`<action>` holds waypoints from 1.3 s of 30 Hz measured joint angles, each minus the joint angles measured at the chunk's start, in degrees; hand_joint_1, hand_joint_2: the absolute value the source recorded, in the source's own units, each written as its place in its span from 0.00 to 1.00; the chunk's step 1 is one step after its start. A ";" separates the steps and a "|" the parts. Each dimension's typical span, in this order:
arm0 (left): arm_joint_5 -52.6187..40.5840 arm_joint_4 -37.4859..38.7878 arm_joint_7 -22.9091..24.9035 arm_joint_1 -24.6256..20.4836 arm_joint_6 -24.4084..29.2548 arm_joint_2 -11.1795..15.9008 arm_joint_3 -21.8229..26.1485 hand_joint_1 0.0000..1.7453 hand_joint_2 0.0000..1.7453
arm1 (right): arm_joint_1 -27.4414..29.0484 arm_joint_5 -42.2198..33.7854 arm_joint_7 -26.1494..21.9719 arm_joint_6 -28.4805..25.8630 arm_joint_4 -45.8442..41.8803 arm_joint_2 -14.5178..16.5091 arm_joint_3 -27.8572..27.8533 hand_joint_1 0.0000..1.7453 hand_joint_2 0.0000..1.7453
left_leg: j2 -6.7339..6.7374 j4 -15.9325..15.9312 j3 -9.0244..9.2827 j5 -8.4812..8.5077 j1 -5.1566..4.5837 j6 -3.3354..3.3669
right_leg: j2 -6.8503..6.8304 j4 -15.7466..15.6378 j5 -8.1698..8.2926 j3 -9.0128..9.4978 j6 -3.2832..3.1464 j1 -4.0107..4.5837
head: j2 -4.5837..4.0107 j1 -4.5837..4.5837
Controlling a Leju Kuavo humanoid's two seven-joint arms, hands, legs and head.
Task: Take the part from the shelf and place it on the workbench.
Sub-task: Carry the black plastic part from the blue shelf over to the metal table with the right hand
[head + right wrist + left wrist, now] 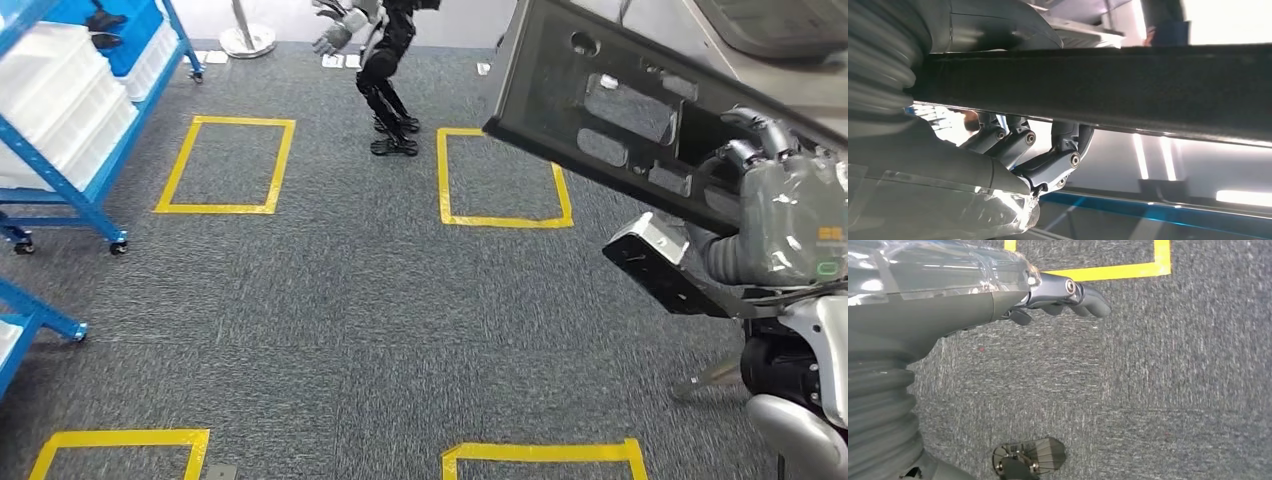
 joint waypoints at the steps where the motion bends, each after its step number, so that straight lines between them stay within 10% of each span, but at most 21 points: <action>1: 0.14 0.00 -0.13 -0.01 -0.01 0.01 0.08 0.00 1.00 | 0.02 0.10 0.00 -0.01 -0.05 -0.03 -0.10 1.00 1.00 | 0.61 -0.06 0.21 -0.14 -0.08 -0.26 | 0.55 -0.18 -0.01 -0.11 -0.32 0.03 | 0.00 -0.07; 4: 0.66 0.00 -0.87 -0.09 -0.01 0.15 0.43 0.00 1.00 | -0.56 0.57 0.00 -0.19 -0.17 -0.17 -0.03 1.00 1.00 | -2.37 2.04 -0.14 -2.12 0.16 -1.05 | 2.14 -0.77 0.13 0.25 -1.10 -0.47 | 0.00 -0.35; 6: 0.98 0.00 -1.29 0.03 0.00 0.28 0.69 0.00 1.00 | -1.21 0.86 0.00 -0.31 -0.23 -0.20 0.14 1.00 1.00 | -5.89 8.62 -3.39 -5.49 0.39 -1.31 | 3.09 -0.95 0.14 0.40 -1.48 -0.65 | 0.00 -0.81; 8: 1.17 0.00 -1.45 0.33 0.00 0.36 0.92 0.00 1.00 | -1.45 0.93 0.00 -0.32 -0.20 -0.16 0.32 1.00 1.00 | -6.32 15.40 -7.42 -7.63 0.43 -1.41 | 4.30 -0.91 0.05 0.42 -1.64 -0.58 | 0.00 -1.03; 10: 1.26 0.01 -1.53 0.55 0.00 0.44 1.19 0.00 1.00 | -1.68 0.92 0.00 -0.32 -0.19 -0.16 0.60 1.00 1.00 | -6.39 15.10 -8.38 -5.29 0.46 -1.34 | 5.66 -0.83 -0.07 0.54 -1.57 -0.55 | 0.00 -1.05; 13: 1.34 0.01 -1.60 0.71 0.00 0.59 1.55 0.00 1.00 | -2.31 0.90 0.00 -0.34 -0.18 -0.14 1.12 1.00 1.00 | -9.73 4.89 -4.65 1.27 0.85 -0.90 | 7.58 -0.42 -0.43 0.67 -1.03 -0.62 | 0.00 -1.06; 15: 1.56 0.01 -1.60 0.95 -0.01 0.64 1.73 0.00 1.00 | -2.81 0.90 0.00 -0.38 -0.15 -0.15 1.54 1.00 1.00 | -11.35 1.61 -3.21 2.00 0.98 -0.58 | 8.90 -0.19 -0.49 0.34 -0.45 -0.80 | 0.00 -1.00; 17: 1.89 0.01 -1.73 1.20 -0.05 0.66 1.85 0.00 1.00 | -3.34 0.95 0.00 -0.49 -0.04 -0.17 2.04 1.00 1.00 | -9.92 1.09 -2.82 1.81 0.86 -0.14 | 10.20 -0.25 -0.35 -0.01 0.18 -1.05 | 0.00 -0.94; 19: 2.16 0.03 -1.99 1.35 -0.11 0.84 2.04 0.00 1.00 | -4.17 1.12 0.00 -0.71 0.14 -0.15 2.65 1.00 1.00 | -8.20 0.62 -2.38 1.88 0.95 0.49 | 8.50 1.19 -1.28 -0.82 0.77 -0.94 | 0.00 -0.50; 21: 2.26 0.06 -2.14 1.47 -0.15 1.08 2.31 0.00 1.00 | -5.00 1.34 0.00 -0.87 0.37 0.04 3.30 1.00 1.00 | -6.29 0.38 -2.04 1.78 0.90 0.98 | 5.23 7.10 -4.28 -3.70 1.35 -0.81 | 0.00 0.11; 24: 2.48 0.11 -2.38 1.75 -0.15 1.22 2.69 0.00 1.00 | -5.42 1.48 0.00 -1.01 0.83 0.56 4.41 1.00 1.00 | -3.34 0.39 -1.84 1.32 0.63 1.21 | 3.92 15.73 -6.94 -8.31 1.71 -1.02 | 0.00 0.64; 28: 2.86 0.11 -2.98 1.54 -0.16 1.27 3.16 0.00 1.00 | -6.62 1.52 0.00 -1.43 1.43 0.95 5.92 1.00 1.00 | -0.05 0.38 -0.80 0.34 0.16 0.78 | 1.67 4.32 -0.54 -2.49 0.55 -0.50 | 0.00 1.24; 32: 2.87 0.09 -2.80 1.32 -0.21 1.27 3.30 0.00 1.00 | -7.64 1.57 0.00 -1.28 1.88 0.90 7.01 1.00 1.00 | 2.38 0.21 -0.12 -0.35 -0.12 -0.18 | 1.06 -0.11 -0.07 -0.21 -0.67 0.32 | 0.00 0.94; 36: 2.88 0.02 -2.84 1.23 -0.23 1.22 3.47 0.00 1.00 | -8.14 1.55 0.00 -0.93 2.05 0.73 7.44 1.00 1.00 | -5.51 6.28 -2.69 -4.21 0.42 -1.17 | 2.87 -1.23 0.35 0.38 -1.54 -0.25 | 0.00 0.28; 39: 2.89 0.03 -2.82 1.63 -0.24 1.23 3.70 0.00 1.00 | -8.22 1.51 0.00 -0.77 2.19 0.83 7.86 1.00 1.00 | -6.52 15.87 -8.52 -7.13 0.51 -1.38 | 4.62 -1.17 0.21 0.43 -1.75 -0.24 | 0.00 -0.25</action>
